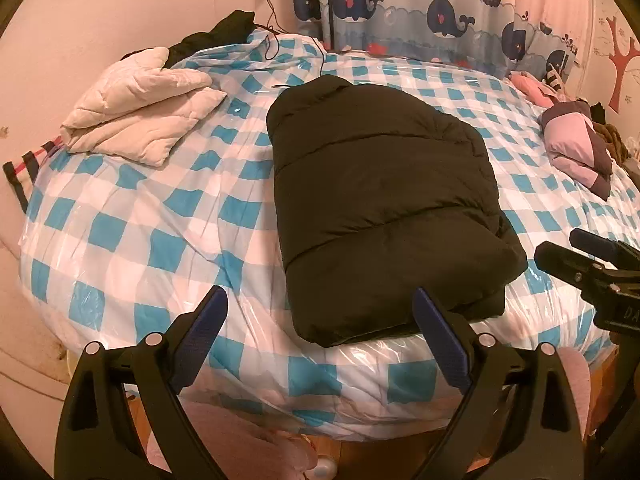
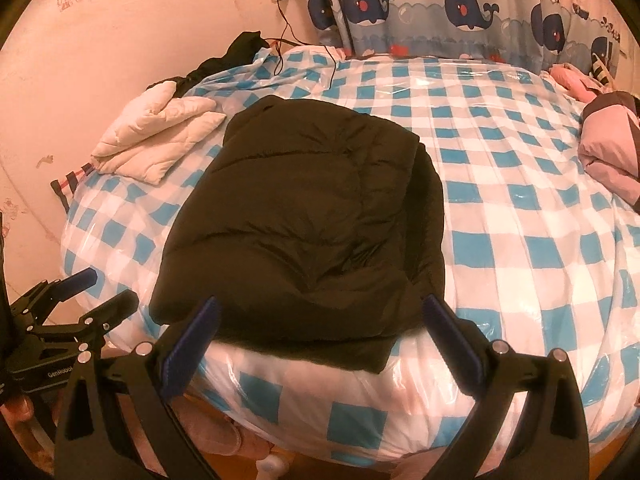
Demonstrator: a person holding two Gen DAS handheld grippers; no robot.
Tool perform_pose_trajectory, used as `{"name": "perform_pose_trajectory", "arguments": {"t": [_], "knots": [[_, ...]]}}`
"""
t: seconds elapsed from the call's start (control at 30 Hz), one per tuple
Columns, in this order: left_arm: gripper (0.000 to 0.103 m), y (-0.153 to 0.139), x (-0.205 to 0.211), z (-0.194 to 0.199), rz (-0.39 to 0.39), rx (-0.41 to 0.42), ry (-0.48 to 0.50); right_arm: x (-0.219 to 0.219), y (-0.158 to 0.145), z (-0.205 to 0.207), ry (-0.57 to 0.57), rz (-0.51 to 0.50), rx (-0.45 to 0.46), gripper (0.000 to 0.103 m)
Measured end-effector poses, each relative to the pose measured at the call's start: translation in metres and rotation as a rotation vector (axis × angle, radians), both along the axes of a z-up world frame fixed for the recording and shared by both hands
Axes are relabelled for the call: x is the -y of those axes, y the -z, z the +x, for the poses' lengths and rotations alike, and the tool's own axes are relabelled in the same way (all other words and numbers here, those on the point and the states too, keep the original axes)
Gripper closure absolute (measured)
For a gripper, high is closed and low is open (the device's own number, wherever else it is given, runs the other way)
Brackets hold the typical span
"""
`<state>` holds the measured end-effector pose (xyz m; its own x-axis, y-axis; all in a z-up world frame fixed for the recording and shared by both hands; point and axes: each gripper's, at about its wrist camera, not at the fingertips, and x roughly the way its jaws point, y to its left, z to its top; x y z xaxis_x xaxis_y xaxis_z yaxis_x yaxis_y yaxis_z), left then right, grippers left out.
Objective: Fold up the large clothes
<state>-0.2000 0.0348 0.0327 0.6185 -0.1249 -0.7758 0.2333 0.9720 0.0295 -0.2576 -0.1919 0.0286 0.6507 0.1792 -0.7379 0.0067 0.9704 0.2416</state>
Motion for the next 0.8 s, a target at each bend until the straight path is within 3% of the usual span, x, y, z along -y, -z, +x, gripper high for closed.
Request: {"name": "perform_pose_trajectory", "arguments": {"t": [0.8], "knots": [[0.013,0.013,-0.001,-0.003,-0.023,-0.111,0.000,-0.008,0.006,-0.001,-0.004,0.012,-0.087,0.006]]}}
